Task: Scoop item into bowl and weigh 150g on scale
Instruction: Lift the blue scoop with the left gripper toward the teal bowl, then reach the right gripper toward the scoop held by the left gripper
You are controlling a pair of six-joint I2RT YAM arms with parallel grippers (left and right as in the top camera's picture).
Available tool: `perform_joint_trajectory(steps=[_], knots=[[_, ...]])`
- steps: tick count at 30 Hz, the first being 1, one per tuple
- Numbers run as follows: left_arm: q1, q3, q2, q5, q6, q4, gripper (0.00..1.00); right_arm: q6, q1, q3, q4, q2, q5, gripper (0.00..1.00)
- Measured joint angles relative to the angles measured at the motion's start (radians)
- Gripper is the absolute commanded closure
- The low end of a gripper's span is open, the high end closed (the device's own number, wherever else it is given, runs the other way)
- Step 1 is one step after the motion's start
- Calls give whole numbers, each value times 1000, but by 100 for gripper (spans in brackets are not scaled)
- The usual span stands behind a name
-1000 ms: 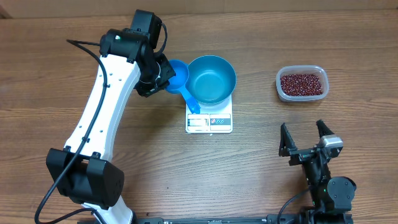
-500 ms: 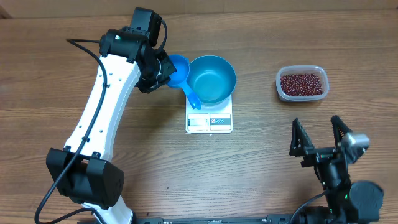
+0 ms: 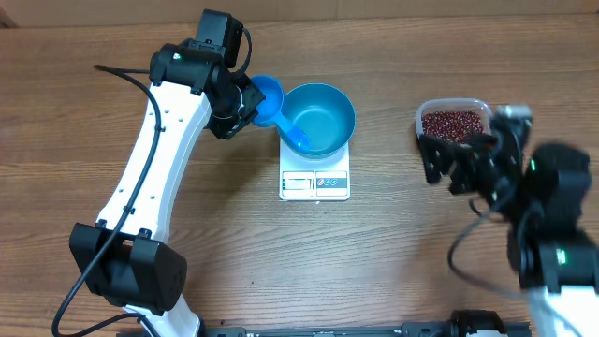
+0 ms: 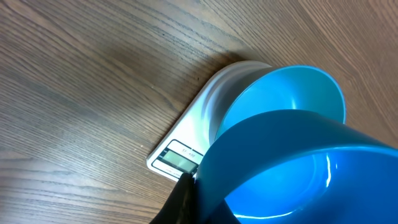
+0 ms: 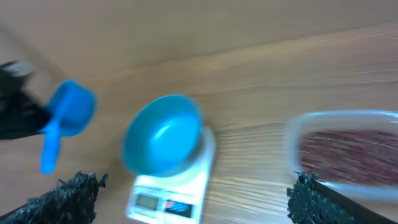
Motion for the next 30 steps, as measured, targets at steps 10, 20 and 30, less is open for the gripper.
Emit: perform_joint_trajectory(steps=[10,20,30], knots=[[0,0,0,-27,-179,6,96,169,1,21,283,336,-550,0],[-27,0,0,-33,-391,6,96,459,21,21,359,451,-665,0],[-122,0,0,-32,-537,6,96,536,137,21,404,451,-571,9]])
